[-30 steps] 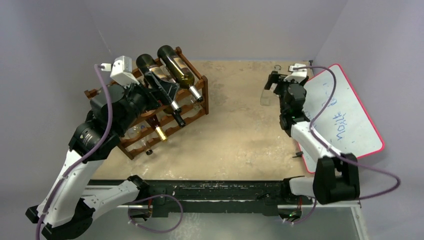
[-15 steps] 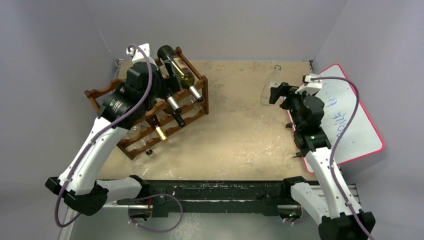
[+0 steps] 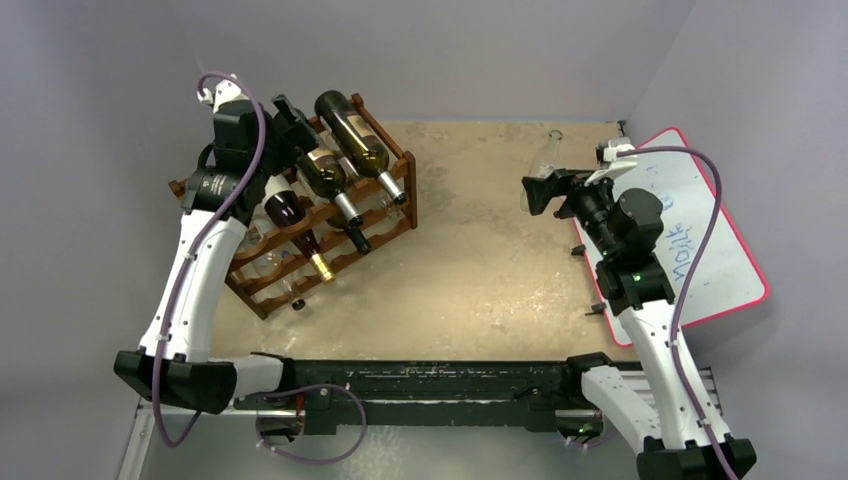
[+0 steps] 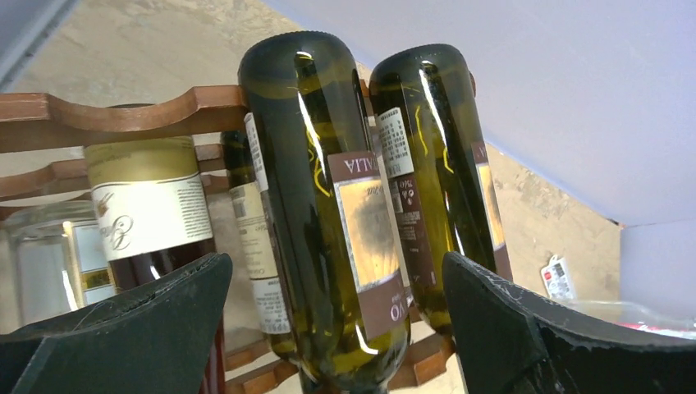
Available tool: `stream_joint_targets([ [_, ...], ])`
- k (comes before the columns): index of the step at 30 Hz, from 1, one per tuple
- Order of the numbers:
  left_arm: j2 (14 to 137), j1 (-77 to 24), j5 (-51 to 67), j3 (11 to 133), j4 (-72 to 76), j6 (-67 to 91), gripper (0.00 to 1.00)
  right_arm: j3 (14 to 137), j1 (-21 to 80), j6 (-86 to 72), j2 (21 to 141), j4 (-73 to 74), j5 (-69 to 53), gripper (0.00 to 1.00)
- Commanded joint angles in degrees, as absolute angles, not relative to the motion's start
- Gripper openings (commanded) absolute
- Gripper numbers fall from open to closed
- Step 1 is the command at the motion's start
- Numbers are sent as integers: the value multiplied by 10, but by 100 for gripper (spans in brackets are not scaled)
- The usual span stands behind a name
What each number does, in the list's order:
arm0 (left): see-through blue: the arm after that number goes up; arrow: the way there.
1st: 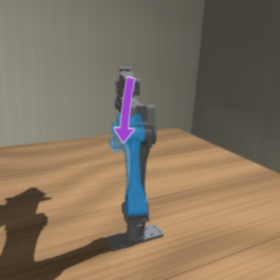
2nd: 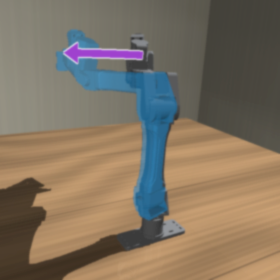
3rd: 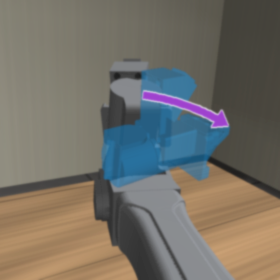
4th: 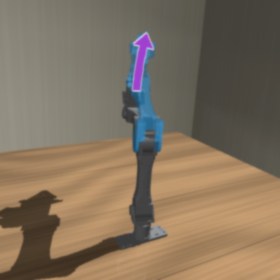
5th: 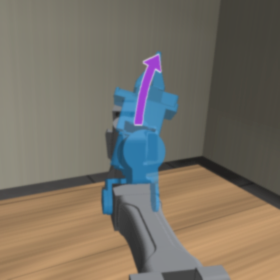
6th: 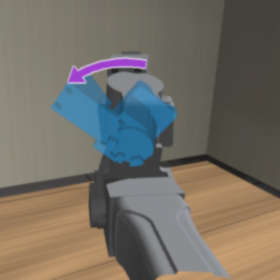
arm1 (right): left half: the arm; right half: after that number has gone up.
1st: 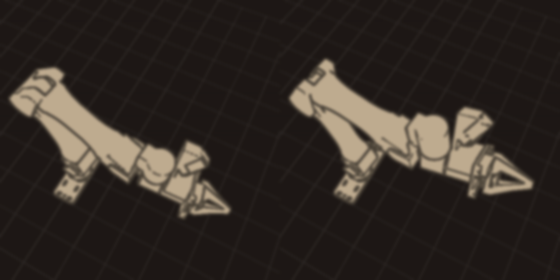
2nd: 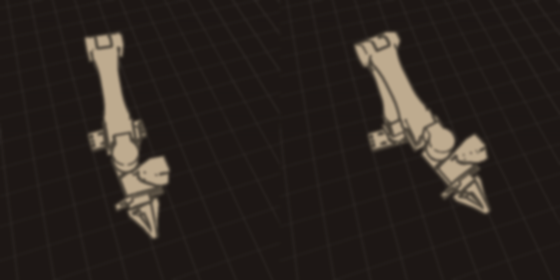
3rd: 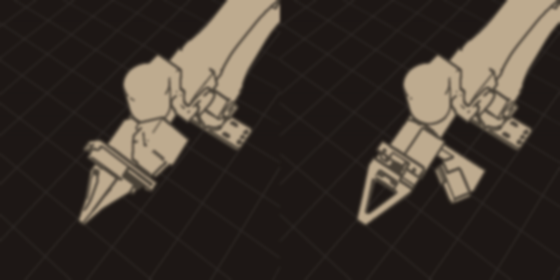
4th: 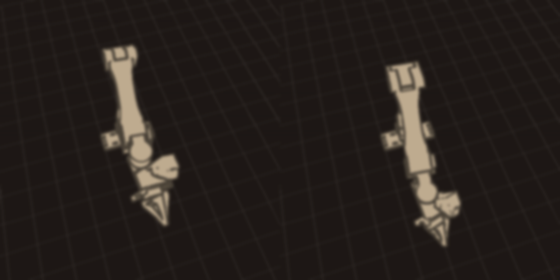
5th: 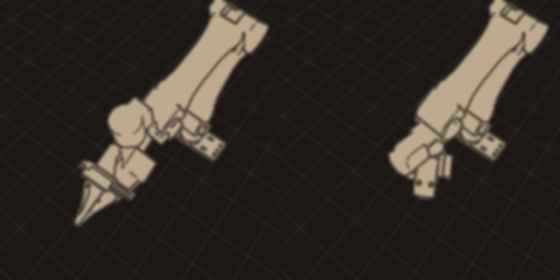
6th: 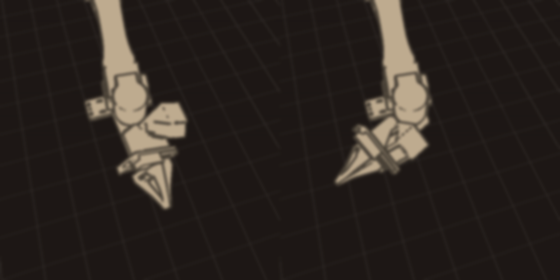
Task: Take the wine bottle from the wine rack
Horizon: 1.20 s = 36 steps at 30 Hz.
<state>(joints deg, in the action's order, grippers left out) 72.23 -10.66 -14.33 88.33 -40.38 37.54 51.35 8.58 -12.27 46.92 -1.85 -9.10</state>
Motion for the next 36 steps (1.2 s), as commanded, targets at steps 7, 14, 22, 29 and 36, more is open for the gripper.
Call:
stream_joint_targets([
  [7,780,-47,-6,826,-252,458,100,520,83,-121,460,-37,-144,100],
  [14,808,-45,-14,793,-222,464,98,525,83,-120,461,-37,-137,100],
  [22,810,-44,0,773,-185,482,93,522,83,-118,458,-31,-134,100],
  [29,803,-39,3,764,-181,502,85,530,83,-118,464,-26,-142,100],
  [36,803,-36,9,753,-182,520,98,528,83,-120,465,-23,-141,100],
])
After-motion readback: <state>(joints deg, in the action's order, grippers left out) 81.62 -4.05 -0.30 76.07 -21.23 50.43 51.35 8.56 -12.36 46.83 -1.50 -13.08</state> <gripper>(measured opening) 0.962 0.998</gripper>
